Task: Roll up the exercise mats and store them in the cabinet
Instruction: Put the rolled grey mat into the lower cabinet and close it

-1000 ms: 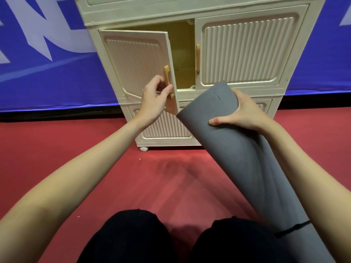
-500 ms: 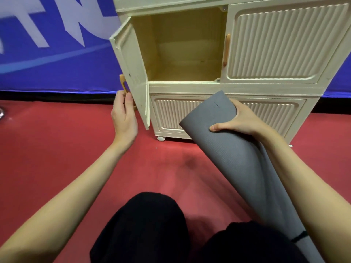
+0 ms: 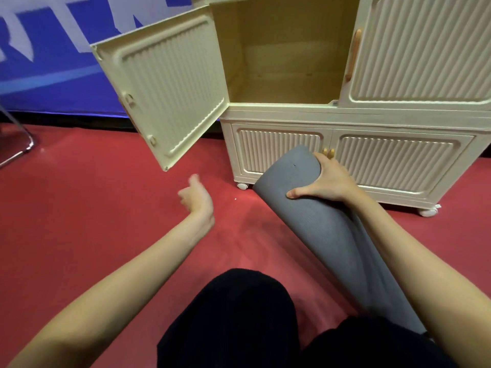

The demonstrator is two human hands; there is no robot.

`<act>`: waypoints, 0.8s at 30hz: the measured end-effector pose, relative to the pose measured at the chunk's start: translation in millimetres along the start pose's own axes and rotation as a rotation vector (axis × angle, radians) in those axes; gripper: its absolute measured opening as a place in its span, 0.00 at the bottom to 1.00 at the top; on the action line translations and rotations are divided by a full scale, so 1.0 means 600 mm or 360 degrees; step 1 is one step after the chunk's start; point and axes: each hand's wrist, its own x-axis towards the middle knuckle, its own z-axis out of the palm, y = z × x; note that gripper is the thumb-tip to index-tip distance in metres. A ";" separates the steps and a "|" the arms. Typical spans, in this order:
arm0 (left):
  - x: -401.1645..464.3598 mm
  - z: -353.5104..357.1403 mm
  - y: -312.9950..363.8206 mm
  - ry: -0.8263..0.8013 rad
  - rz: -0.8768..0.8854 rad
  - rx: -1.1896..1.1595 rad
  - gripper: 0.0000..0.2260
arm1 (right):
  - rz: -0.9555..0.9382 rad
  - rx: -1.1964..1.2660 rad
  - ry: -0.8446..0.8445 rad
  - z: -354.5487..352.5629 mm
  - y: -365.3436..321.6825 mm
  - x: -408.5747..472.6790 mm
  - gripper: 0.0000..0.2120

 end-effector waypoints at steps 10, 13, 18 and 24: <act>-0.093 0.113 -0.041 -0.1953 -0.0308 0.0316 0.54 | -0.0011 0.0073 0.0263 -0.040 0.024 -0.025 0.59; -0.119 0.154 -0.057 -0.1958 -0.0394 0.0019 0.37 | -0.0048 0.0098 0.0346 -0.034 0.054 -0.056 0.54; -0.122 0.184 -0.072 -0.1816 -0.0517 -0.0094 0.19 | 0.0181 -0.0089 0.0090 -0.022 0.142 -0.130 0.65; -0.116 0.178 -0.074 -0.1555 -0.0588 -0.0117 0.17 | 0.0195 -0.0190 0.0005 -0.004 0.161 -0.142 0.61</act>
